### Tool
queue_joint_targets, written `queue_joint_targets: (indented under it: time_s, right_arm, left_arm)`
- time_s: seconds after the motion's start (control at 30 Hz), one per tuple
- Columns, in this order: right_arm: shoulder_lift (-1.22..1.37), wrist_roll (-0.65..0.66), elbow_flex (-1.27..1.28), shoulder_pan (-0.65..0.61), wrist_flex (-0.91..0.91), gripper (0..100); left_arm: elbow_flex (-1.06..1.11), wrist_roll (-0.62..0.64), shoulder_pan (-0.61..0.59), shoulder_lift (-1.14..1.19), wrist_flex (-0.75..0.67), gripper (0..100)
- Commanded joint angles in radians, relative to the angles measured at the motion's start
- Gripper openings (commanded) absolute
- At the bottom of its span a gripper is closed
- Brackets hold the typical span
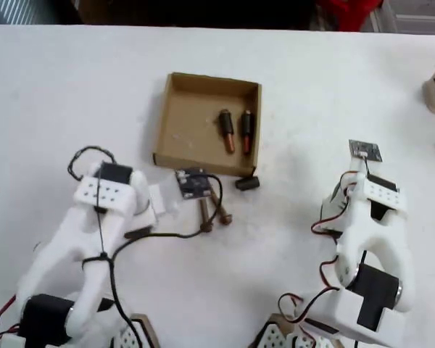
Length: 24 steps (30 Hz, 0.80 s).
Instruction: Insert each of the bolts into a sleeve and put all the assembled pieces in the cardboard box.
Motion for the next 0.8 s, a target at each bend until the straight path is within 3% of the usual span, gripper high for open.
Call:
queue_joint_targets:
  time_s: [0.0, 0.23, 0.5, 0.63, 0.77]
  right_arm:
    - [-0.007, 0.015, -0.002, -0.012, -0.010, 1.6]
    - [-0.007, 0.057, 0.000, -0.012, -0.010, 1.6]
    - [-0.007, 0.061, 0.002, -0.012, -0.010, 1.6]
    - [-0.007, 0.061, 0.002, -0.012, -0.010, 1.6]
    - [-0.007, 0.061, 0.002, -0.012, -0.010, 1.6]
  left_arm:
    - [-0.083, -0.196, -0.008, -0.002, 0.026, 3]
    - [-0.081, -0.270, -0.001, 0.001, -0.014, 15]
    - [-0.075, -0.258, -0.087, -0.007, -0.091, 16]
    - [-0.084, -0.080, -0.059, -0.007, -0.054, 15]
    - [-0.083, 0.292, -0.033, -0.007, -0.055, 15]
